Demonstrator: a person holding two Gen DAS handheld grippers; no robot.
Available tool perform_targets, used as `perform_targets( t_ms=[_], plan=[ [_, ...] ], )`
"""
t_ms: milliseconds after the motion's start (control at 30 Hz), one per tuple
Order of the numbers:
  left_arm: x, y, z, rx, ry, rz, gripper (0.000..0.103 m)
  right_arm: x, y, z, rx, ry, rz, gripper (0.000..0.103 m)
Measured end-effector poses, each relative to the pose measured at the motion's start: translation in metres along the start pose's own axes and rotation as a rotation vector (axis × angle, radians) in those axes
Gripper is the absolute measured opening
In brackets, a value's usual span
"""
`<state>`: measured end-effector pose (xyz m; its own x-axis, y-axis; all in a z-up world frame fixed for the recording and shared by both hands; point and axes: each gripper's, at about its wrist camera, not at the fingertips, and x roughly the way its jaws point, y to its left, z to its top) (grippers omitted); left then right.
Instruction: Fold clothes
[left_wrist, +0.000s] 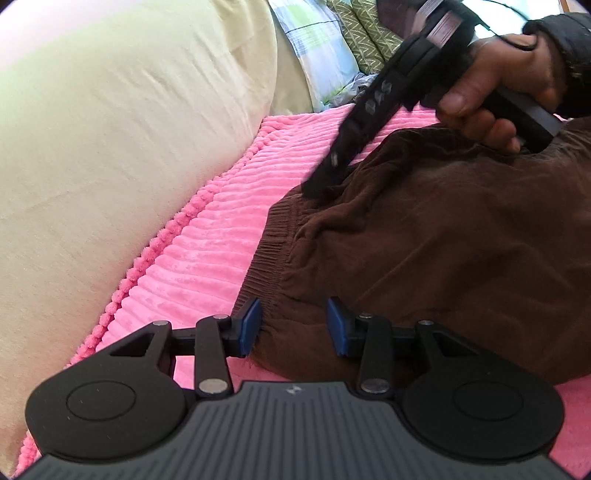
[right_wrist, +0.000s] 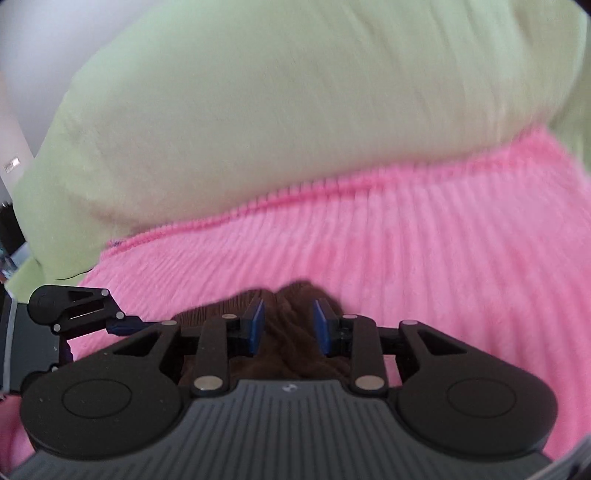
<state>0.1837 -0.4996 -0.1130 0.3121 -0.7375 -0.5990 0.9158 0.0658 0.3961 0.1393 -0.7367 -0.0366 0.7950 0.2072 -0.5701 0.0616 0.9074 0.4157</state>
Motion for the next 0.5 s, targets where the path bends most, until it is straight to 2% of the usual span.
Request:
perform_targets(
  t_ms=[67,100,133,200,267,333,367,400,433,467,500],
  plan=[
    [-0.004,-0.001,0.000,-0.001,-0.008,0.002,0.045,0.007,-0.006,-0.003,0.036,0.008,0.016,0.022],
    [-0.006,-0.001,-0.001,-0.001,-0.016,0.003,0.045,0.005,-0.007,-0.003,0.063,-0.005,0.027,0.009],
    [-0.008,-0.003,-0.001,0.002,-0.040,0.016,0.045,0.003,-0.009,-0.003,0.088,-0.019,0.037,0.008],
    [-0.010,-0.004,-0.002,0.003,-0.084,0.034,0.045,-0.013,0.017,0.000,-0.069,-0.104,-0.018,0.007],
    [-0.004,-0.003,-0.001,-0.015,-0.092,0.030,0.045,-0.024,0.052,0.002,-0.326,-0.199,-0.140,0.007],
    [0.004,-0.003,0.002,-0.029,-0.067,0.016,0.045,-0.013,0.068,0.003,-0.478,-0.212,-0.224,0.007],
    [0.009,-0.003,0.004,-0.028,-0.052,0.011,0.045,-0.007,0.066,0.004,-0.505,-0.186,-0.252,0.007],
    [0.011,-0.003,0.005,-0.021,-0.044,0.010,0.045,0.010,0.058,0.005,-0.499,-0.100,-0.278,0.009],
    [0.012,-0.004,0.006,-0.013,-0.037,0.009,0.045,0.018,0.048,0.006,-0.447,-0.062,-0.272,0.010],
    [0.012,-0.004,0.007,-0.004,-0.034,0.011,0.046,0.026,0.038,0.006,-0.396,-0.025,-0.266,0.016],
    [0.011,-0.004,0.007,-0.003,-0.033,0.013,0.046,0.022,0.028,0.008,-0.322,-0.056,-0.244,0.021]
  ],
)
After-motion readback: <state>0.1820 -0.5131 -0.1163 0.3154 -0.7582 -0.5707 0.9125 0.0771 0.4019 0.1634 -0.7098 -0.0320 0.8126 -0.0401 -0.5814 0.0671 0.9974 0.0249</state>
